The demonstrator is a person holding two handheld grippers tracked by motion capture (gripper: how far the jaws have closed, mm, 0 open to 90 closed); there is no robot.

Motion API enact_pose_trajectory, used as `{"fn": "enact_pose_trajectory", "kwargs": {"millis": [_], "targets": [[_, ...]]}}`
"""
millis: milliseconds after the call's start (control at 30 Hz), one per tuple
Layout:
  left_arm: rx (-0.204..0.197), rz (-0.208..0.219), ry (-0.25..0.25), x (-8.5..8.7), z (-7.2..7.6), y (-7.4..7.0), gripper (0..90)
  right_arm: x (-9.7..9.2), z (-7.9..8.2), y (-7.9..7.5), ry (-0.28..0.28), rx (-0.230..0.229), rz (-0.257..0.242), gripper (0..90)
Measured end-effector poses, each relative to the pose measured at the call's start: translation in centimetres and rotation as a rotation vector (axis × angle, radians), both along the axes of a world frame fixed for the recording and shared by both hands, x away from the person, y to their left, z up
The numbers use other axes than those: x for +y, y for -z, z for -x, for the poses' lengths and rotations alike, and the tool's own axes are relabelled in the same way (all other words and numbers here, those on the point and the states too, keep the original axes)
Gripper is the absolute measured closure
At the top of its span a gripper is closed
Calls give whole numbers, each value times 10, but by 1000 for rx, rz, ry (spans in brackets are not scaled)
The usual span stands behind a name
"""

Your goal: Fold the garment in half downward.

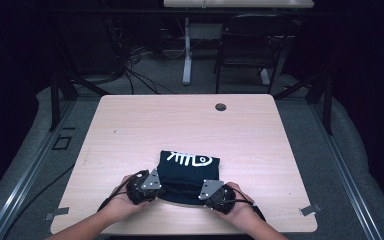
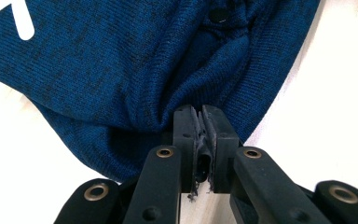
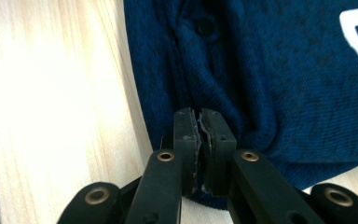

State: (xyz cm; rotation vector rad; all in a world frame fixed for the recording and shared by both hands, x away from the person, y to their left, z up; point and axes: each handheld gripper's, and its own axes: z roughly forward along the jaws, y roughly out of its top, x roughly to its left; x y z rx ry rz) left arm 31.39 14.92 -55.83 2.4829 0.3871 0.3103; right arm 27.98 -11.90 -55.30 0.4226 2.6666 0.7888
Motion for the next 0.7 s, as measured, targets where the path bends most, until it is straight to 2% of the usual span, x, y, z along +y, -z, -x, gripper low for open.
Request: {"fn": "enact_pose_trajectory", "kwargs": {"millis": [67,267,333,467,567,700], "targets": [[8,4,-6,0,0,1,836,-1,-1,2,-5,-3,22,851],[24,45,-48,-1,0,3,825,-5,-7,6,26,-12,6,856],[26,54,-61,-2,-1,4,823,-8,-12,6,35,-15,22,856],[21,65,-82,-3,-3,4,814,-11,-19,6,64,-22,6,855],[31,92,-107,-3,-6,5,804,-13,-24,6,76,-21,-1,853],[43,104,-127,-1,-9,7,797,-15,-29,7,92,-18,-10,849]]}}
